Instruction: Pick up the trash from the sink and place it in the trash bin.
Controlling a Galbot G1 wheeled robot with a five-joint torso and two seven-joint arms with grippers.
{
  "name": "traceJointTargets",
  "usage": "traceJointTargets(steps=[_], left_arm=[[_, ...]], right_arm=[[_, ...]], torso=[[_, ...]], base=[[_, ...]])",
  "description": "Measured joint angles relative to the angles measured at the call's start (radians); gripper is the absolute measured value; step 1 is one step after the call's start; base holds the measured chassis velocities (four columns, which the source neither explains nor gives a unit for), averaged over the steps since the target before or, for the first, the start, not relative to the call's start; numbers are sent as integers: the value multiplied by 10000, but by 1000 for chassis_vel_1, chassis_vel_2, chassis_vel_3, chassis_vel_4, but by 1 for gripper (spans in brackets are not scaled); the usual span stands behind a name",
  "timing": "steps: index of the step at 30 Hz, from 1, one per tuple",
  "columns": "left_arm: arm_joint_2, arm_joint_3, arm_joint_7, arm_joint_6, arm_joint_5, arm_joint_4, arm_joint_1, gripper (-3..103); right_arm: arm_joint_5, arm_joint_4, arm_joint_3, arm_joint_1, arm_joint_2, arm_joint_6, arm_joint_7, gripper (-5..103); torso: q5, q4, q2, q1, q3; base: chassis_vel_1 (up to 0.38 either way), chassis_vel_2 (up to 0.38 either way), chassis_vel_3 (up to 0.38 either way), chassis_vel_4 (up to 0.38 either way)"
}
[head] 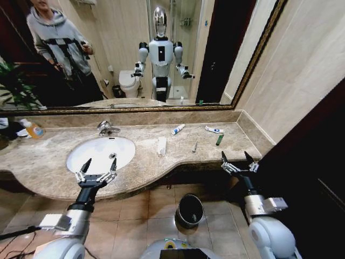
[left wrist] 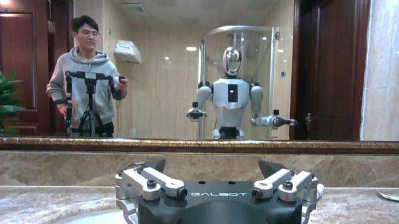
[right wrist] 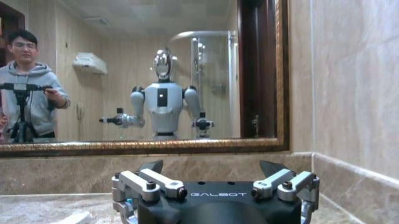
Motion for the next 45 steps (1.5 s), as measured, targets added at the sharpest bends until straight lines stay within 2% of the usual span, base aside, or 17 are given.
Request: traceJointTargets(steps=[5,15,21,36,40,45], left_arm=[[0,0,-1,0,0,0,0,100],[0,0,-1,0,0,0,0,100],[0,0,-2,0,0,0,-1,100],[0,0,-2,0,0,0,0,100],[0,0,-2,0,0,0,0,100],[0,0,-2,0,0,1,0,100]], right_arm=[[21,-1584,-433,1726,-301,-287,126,100],[71,-4454,-756,3946,-806,-96,304,100],[-319,-6088,-1193,5407,-834,21,235,100],[-447,-8656,-1772,7068,-761,461,201,101],[-511,-9135,-1794,7370,-712,674,108,95],[-558,-9189,-1800,7421,-705,676,126,79]], torso=[[2,2,-1,1,1],[-1,-2,-1,1,1],[-1,3,-1,2,2],[-1,2,-1,1,0],[-1,2,-2,1,0],[-1,1,-1,1,0]], base=[[0,0,0,0],[0,0,0,0],[0,0,0,0],[0,0,0,0],[0,0,0,0],[0,0,0,0]])
